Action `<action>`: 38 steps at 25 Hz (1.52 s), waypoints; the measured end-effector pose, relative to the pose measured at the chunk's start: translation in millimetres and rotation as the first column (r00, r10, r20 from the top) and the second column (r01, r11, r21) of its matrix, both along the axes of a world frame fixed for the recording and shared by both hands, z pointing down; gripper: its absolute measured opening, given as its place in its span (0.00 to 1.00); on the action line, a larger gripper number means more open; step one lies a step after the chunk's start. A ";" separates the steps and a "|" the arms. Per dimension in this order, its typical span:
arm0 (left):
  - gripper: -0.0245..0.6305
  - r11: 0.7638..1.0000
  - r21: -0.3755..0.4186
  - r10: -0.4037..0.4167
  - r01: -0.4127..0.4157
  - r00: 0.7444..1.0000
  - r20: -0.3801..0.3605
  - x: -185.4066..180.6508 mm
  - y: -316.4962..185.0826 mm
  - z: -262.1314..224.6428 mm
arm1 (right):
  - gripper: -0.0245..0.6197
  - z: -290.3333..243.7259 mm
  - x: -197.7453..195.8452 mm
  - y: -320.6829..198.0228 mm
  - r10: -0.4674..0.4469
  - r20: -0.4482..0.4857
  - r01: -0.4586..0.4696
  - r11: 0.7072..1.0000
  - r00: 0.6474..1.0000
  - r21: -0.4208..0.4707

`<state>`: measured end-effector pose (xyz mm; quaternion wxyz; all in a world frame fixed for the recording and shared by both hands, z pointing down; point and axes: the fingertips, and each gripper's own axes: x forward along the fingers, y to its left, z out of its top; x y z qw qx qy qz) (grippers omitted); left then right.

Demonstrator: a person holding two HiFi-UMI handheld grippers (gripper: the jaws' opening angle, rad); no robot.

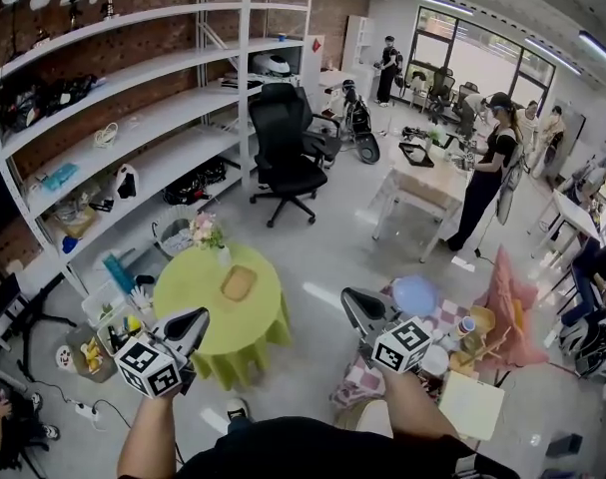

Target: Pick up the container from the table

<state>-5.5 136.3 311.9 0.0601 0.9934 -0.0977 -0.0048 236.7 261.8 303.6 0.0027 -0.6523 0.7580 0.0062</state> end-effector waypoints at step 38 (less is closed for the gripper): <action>0.06 0.993 -0.062 0.105 -0.104 0.994 0.010 0.7 -287.4 30.8 | 0.06 9.9 -14.0 -279.0 0.108 0.008 -0.108 0.993 0.994 -0.049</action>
